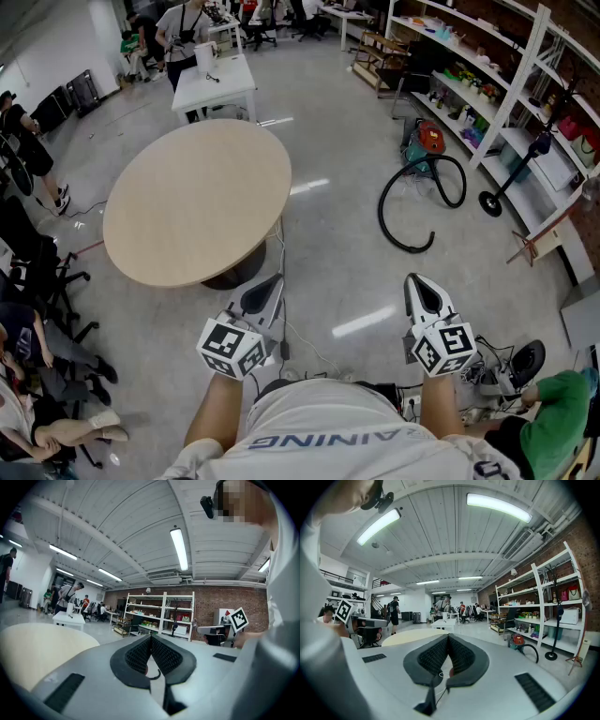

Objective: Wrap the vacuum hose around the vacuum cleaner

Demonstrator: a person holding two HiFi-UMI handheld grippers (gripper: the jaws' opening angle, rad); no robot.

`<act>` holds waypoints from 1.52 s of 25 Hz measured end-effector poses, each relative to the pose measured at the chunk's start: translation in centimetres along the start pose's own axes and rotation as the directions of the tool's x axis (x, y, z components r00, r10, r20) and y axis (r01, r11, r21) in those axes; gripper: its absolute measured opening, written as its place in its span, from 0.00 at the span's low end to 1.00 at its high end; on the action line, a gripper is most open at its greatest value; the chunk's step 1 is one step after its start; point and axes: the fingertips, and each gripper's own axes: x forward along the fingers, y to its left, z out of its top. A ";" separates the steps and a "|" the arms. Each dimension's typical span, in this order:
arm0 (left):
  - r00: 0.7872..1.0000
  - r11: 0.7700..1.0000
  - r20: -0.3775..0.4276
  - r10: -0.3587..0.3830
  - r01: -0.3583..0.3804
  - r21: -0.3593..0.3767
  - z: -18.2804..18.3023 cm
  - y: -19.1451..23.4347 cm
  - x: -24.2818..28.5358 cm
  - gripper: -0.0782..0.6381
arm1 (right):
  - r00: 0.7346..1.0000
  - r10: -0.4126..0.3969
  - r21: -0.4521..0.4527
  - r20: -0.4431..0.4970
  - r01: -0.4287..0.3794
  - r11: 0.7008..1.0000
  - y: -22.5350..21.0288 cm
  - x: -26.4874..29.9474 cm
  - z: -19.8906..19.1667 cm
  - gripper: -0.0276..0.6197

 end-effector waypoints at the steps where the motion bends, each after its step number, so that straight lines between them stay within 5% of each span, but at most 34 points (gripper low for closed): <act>1: 1.000 1.000 -0.001 -0.002 0.002 0.000 -0.1 0.1 0.1 0.13 | 1.000 0.002 0.000 0.000 -0.002 1.000 0.1 0.2 -0.1 0.06; 20: 0.999 0.999 -0.024 -0.034 0.034 -0.002 -0.9 -0.6 2.3 0.13 | 1.000 -0.007 0.012 0.006 0.007 1.000 -1.3 0.8 -0.9 0.06; 38: 0.997 0.999 -0.067 -0.049 0.049 0.001 -3.2 -9.1 12.4 0.13 | 1.000 -0.019 0.067 -0.010 0.020 0.998 -15.0 -2.8 -4.2 0.06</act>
